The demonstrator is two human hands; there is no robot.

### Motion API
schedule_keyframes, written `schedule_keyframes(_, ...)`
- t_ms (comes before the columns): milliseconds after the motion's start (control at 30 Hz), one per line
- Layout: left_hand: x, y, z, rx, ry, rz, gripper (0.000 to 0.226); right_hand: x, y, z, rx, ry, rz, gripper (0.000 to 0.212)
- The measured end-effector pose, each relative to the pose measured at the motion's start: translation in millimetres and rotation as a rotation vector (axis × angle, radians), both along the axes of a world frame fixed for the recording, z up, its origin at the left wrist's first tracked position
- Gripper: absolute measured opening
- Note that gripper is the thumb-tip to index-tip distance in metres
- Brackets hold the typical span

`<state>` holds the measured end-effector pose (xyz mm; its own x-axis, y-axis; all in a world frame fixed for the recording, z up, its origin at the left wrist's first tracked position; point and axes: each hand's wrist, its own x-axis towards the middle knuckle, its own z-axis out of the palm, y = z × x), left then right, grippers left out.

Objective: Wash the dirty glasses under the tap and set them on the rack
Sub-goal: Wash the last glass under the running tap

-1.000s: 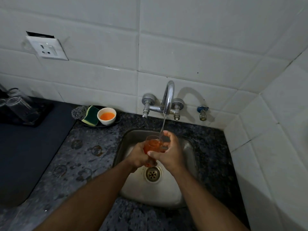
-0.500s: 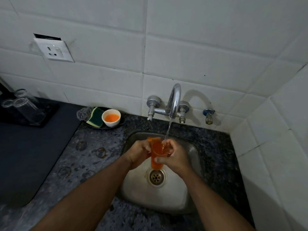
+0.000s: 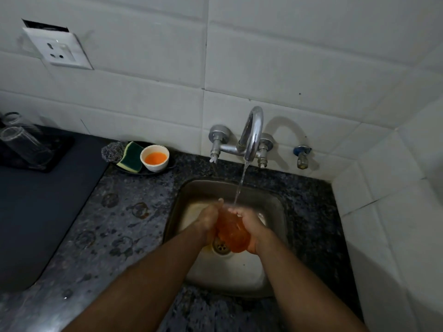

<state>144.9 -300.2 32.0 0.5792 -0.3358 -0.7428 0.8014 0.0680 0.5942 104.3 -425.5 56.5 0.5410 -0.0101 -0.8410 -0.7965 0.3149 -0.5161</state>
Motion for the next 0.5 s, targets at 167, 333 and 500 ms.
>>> schedule_keyframes(167, 1, 4, -16, 0.073, 0.036, -0.049, 0.031, 6, 6, -20, 0.061, 0.065, -0.155, 0.037)
schedule_keyframes(333, 5, 6, -13, 0.029, 0.047, -0.099, 0.042, 19, 14, -33, -0.091, -0.052, -0.223, 0.030)
schedule_keyframes(500, 15, 15, -16, 0.062, 0.024, -0.107, 0.057, 18, 27, -25, -0.599, -0.445, -0.208, 0.043)
